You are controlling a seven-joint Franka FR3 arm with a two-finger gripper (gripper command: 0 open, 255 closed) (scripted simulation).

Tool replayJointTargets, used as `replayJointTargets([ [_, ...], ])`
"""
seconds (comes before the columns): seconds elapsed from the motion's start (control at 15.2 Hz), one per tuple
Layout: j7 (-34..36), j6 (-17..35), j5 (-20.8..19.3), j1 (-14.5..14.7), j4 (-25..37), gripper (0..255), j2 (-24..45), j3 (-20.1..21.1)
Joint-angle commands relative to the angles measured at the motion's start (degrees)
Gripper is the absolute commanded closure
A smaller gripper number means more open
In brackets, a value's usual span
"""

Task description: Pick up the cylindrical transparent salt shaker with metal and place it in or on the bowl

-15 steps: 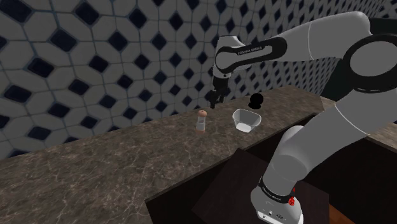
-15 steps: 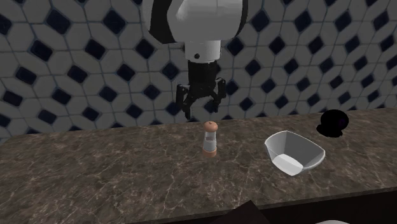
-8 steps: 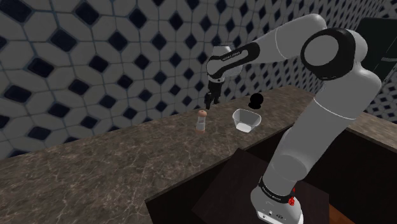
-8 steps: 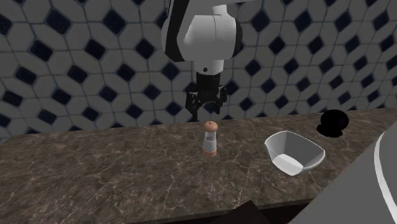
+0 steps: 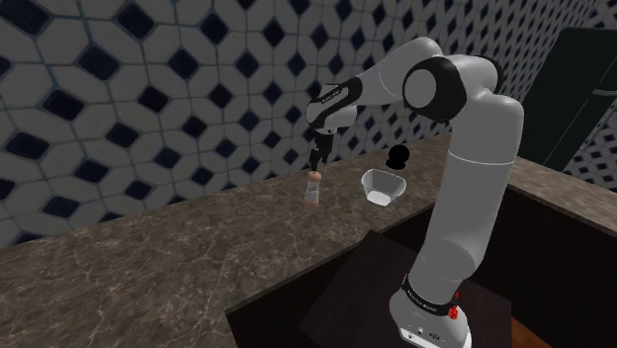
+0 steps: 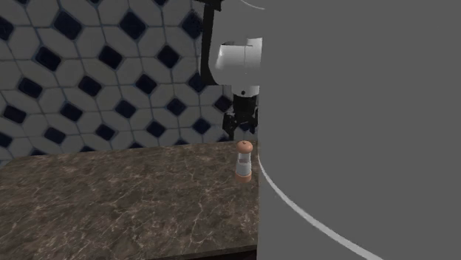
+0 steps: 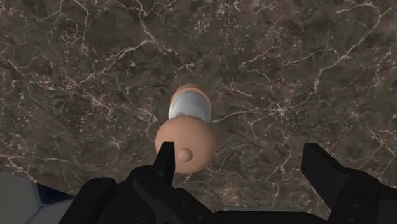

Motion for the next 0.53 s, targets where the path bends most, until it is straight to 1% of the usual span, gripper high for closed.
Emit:
replayJointTargets([
  [0.0, -2.74, 0.91, 2.57, -1.04, 3.64, 0, 4.72, 0.36],
  [0.26, -7.18, 1.10, 6.75, -3.97, 12.45, 0, 14.01, 1.86],
  [0.46, -7.75, 2.21, 7.46, -4.44, 13.00, 0, 15.70, 2.35],
])
